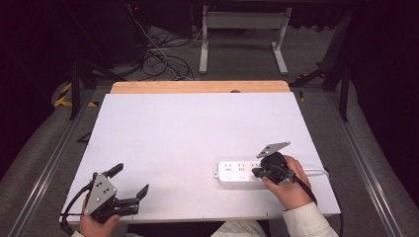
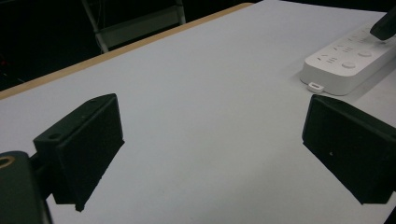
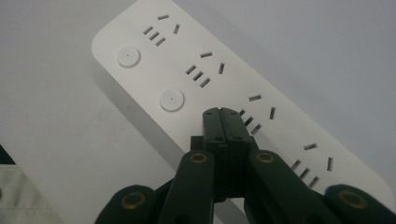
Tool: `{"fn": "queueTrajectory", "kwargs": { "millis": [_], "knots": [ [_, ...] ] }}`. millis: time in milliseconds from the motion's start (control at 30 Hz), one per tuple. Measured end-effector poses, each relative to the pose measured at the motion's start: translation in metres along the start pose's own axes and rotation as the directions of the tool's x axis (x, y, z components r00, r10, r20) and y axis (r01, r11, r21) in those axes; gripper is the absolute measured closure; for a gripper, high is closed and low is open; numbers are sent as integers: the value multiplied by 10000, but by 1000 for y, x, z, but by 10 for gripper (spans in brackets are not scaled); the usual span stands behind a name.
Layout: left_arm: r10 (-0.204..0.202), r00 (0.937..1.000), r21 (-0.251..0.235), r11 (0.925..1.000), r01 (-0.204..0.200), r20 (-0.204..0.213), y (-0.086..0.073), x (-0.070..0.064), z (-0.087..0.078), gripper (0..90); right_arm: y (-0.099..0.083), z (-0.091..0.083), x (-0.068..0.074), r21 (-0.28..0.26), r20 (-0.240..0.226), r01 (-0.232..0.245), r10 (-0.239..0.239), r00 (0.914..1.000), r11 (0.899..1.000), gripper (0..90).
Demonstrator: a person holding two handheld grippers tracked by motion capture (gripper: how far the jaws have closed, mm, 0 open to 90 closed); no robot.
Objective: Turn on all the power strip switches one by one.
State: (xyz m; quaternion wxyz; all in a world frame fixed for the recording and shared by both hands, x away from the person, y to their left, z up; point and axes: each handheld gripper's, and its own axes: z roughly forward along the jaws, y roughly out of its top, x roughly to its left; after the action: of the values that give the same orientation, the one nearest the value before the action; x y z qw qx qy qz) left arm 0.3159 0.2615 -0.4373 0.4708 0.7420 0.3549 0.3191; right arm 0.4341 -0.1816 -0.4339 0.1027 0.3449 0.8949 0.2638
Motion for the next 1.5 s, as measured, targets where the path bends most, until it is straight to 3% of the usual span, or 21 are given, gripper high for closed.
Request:
{"fn": "queueTrajectory", "kwargs": {
  "millis": [700,867,1233,1267,1333,1400,1500],
  "knots": [
    [25,10000,20,10000,-25,0,0,-1,0,55,3,6,5,595,552,-22,-11,9985,9982,900],
    [115,9999,13,9999,-115,-42,0,0,-1,54,2,6,3,530,475,-191,166,9987,9984,900],
    [55,10000,3,10000,-55,-55,0,-1,-1,54,1,8,5,542,599,-82,49,9982,9985,900],
    [32,10000,5,10000,-32,-49,0,-1,-1,54,1,8,6,444,673,24,-54,9977,9990,900],
    [32,10000,-9,10000,-32,-39,0,-1,-1,54,0,-1,6,-371,249,28,-19,9997,9993,900],
    [-2,10000,15,10000,2,-48,0,-1,0,54,2,-19,5,-1246,359,-108,154,9992,9921,900],
    [-4,10000,49,10000,4,-41,0,-1,1,54,5,-29,9,-1607,392,14,49,9992,9870,900]
  ]
}}
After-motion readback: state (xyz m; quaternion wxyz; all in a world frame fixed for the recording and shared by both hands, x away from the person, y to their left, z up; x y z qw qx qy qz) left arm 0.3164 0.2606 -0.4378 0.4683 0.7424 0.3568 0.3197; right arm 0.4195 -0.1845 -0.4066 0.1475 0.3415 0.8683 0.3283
